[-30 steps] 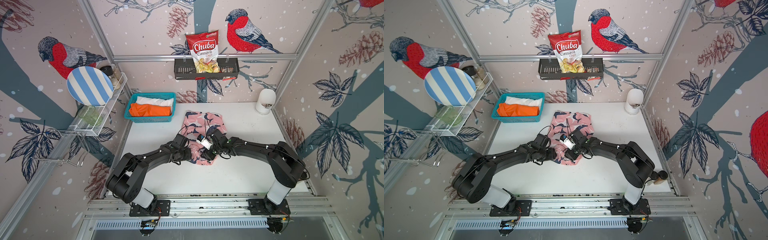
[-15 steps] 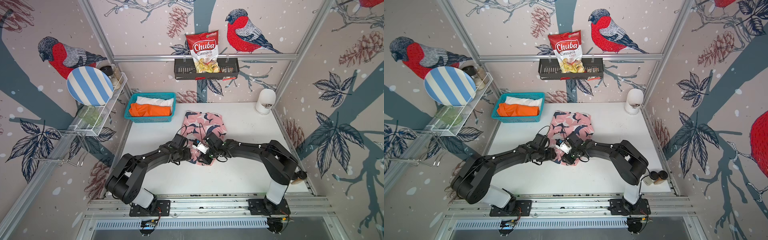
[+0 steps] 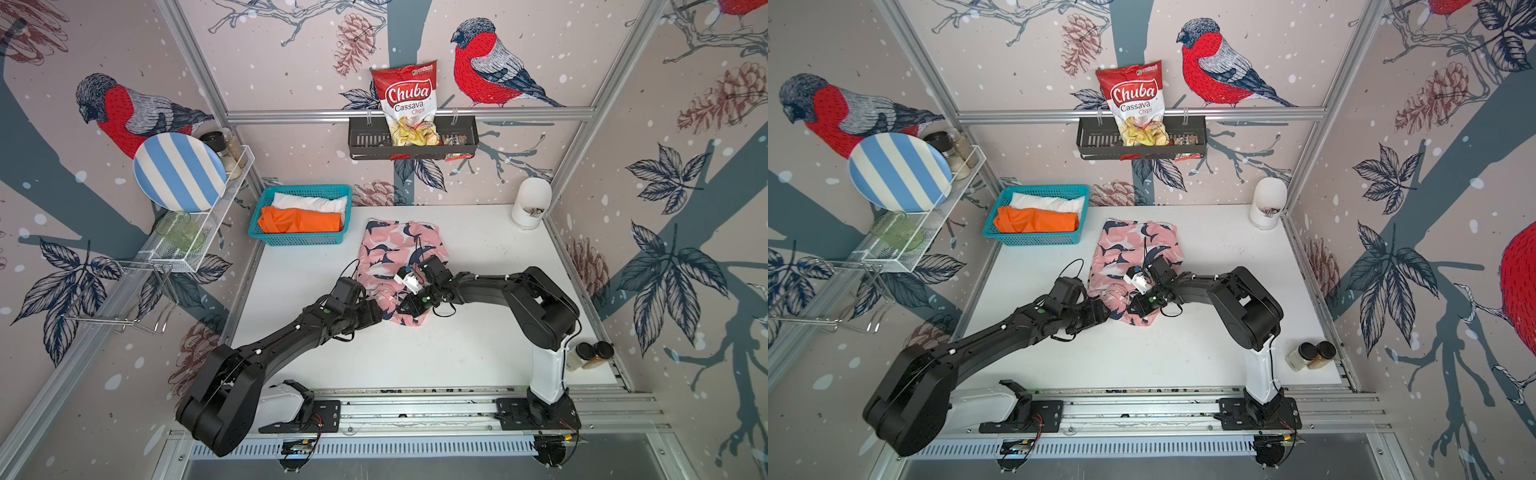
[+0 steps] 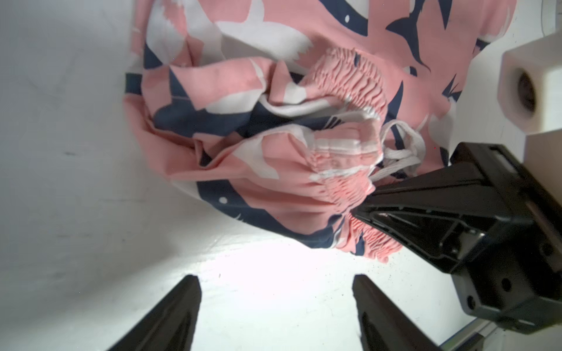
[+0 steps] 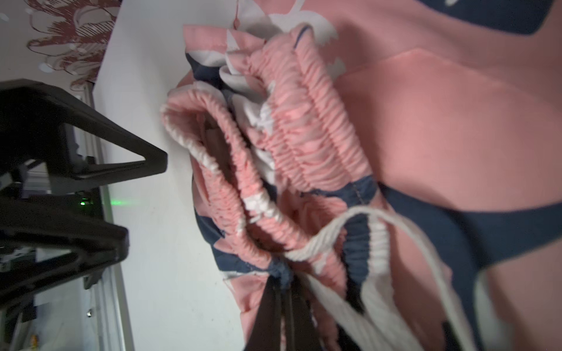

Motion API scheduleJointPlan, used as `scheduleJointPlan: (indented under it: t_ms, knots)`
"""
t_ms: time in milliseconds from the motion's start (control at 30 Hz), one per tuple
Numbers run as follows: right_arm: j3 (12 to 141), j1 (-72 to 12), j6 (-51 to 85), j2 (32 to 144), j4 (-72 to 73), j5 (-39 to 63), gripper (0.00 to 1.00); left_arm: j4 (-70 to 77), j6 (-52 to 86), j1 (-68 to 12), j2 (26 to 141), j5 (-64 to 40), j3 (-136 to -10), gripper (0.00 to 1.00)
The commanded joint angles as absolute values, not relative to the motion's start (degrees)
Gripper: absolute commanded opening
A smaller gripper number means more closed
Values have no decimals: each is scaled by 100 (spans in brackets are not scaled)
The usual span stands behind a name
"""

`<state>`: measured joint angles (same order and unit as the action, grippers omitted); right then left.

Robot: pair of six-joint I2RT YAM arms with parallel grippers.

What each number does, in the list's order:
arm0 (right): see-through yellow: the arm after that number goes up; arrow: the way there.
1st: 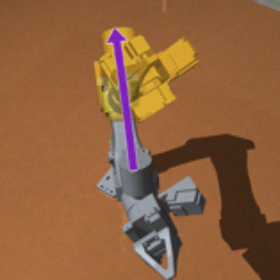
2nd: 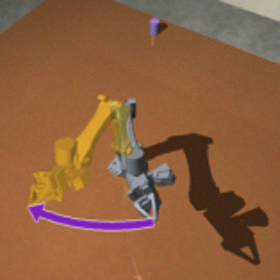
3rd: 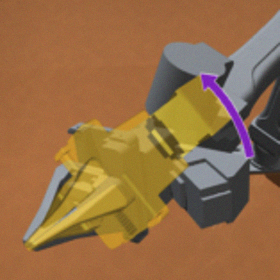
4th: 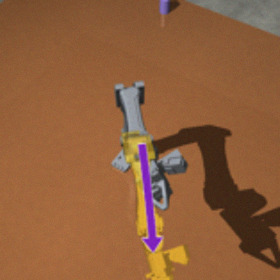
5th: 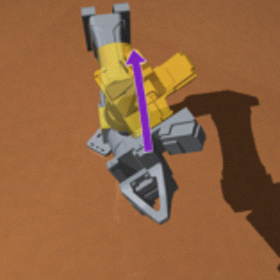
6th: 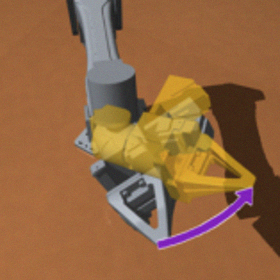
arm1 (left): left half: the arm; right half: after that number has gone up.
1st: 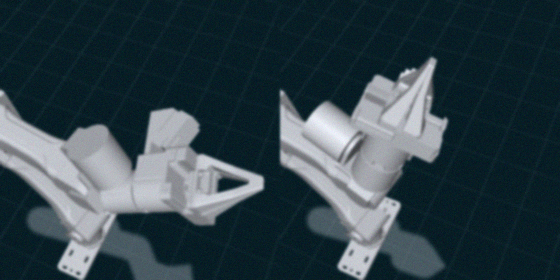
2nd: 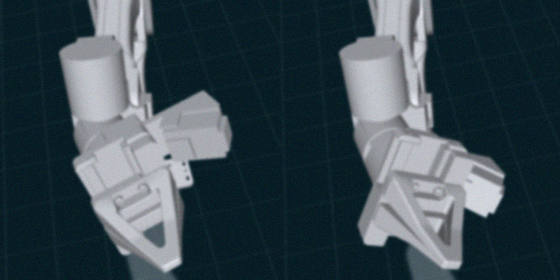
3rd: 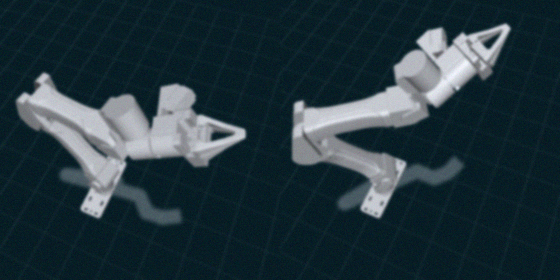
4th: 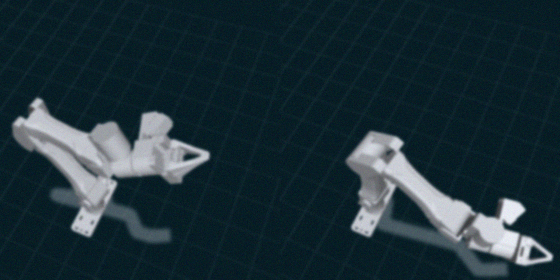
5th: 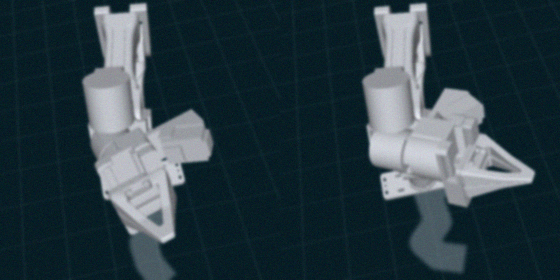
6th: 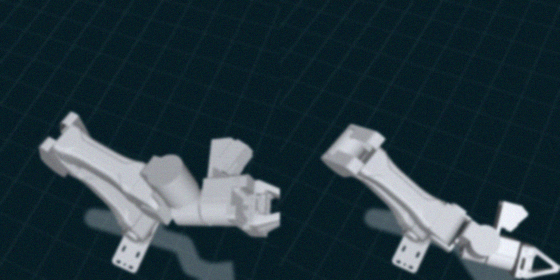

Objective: Roll up the shorts
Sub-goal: Roll the shorts at the center of the board.

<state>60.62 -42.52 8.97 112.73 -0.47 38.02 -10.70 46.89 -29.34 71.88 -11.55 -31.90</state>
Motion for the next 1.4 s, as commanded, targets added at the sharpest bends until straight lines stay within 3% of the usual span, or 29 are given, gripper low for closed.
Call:
scheduleJointPlan:
  t_ms: [0, 167, 267, 300, 367, 433, 533, 600, 700, 733, 800, 1033, 1133, 1367]
  knots:
    - [5689, -4331, 1928, 11215, 392, 4370, 0, -644, 5287, -2914, 7179, -1035, -2972, 87]
    - [5122, -4418, 3115, 11106, 1395, 4725, 0, -244, 5601, -2882, 7382, -705, -2654, 91]
    - [4772, -4534, 3746, 10998, 2083, 4885, 0, 145, 5658, -2875, 7400, -685, -2518, 87]
    - [4677, -4587, 3942, 10987, 2286, 4955, 0, 219, 5655, -2879, 7412, -685, -2522, 79]
    - [4622, -4694, 4058, 10930, 2378, 4863, 0, 283, 5608, -2880, 7427, -711, -2541, 52]
    - [4721, -4743, 3778, 10711, 1811, 4139, 0, 126, 5519, -2883, 7399, -712, -2617, 31]
    - [5221, -4923, 2834, 10322, 397, 2327, 1, -135, 5428, -2876, 7212, -712, -2679, 13]
    - [5525, -5133, 2303, 10125, -270, 1147, 10, -319, 5414, -2880, 7071, -721, -2713, 7]
    - [5776, -5503, 1625, 9732, -829, -249, 26, -601, 5388, -2878, 6920, -794, -2840, 3]
    - [5792, -5662, 1378, 9577, -924, -676, 38, -660, 5392, -2880, 6871, -814, -2869, 3]
    - [5745, -5976, 876, 9267, -951, -1276, 49, -731, 5388, -2882, 6804, -843, -2923, 3]
    - [4786, -7429, -1229, 8538, 86, -2383, 100, -896, 5335, -2881, 6932, -1052, -3193, 3]
    - [4357, -7853, -1993, 8757, 966, -3084, 100, -973, 5302, -2880, 6990, -1122, -3275, 3]
    - [4026, -7856, -3579, 9856, 2398, -3829, 100, -954, 5290, -2865, 7120, -1235, -3263, 4]
